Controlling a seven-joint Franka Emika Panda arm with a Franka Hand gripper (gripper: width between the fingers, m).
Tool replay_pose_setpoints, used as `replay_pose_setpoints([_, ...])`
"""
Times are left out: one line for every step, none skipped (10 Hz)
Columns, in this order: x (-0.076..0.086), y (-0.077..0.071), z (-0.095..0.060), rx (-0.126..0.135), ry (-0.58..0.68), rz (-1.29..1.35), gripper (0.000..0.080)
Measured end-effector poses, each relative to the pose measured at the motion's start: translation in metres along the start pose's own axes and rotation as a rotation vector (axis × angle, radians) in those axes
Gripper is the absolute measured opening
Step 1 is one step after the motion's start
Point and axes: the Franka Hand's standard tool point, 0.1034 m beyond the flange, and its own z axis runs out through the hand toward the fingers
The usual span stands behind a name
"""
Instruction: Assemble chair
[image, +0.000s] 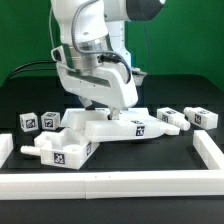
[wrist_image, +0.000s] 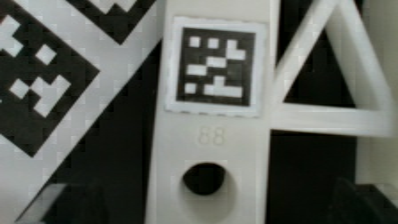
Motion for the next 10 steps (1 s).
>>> replay_pose_setpoints([0.0, 0.0, 0.0, 0.0, 0.0, -0.003, 0.047])
replay_pose_setpoints([0.0, 0.0, 0.0, 0.0, 0.0, -0.005, 0.0322])
replay_pose_setpoints([0.0, 0.0, 0.0, 0.0, 0.0, -0.007, 0.0322])
replay_pose_setpoints([0.0, 0.0, -0.001, -0.001, -0.004, -0.005, 0.0282])
replay_pose_setpoints([0.002, 0.002, -0.002, -0.001, -0.008, 0.008, 0.0282])
replay_pose_setpoints([0.001, 0.002, -0.004, -0.001, -0.011, 0.028, 0.0282])
replay_pose_setpoints([0.001, 0.002, -0.007, 0.001, -0.017, 0.059, 0.0282])
replay_pose_setpoints([0.002, 0.007, -0.013, 0.02, -0.016, 0.107, 0.0282])
replay_pose_setpoints([-0.002, 0.016, -0.015, 0.039, -0.015, 0.165, 0.0282])
replay_pose_setpoints([-0.008, 0.025, -0.015, 0.054, -0.018, 0.222, 0.0282])
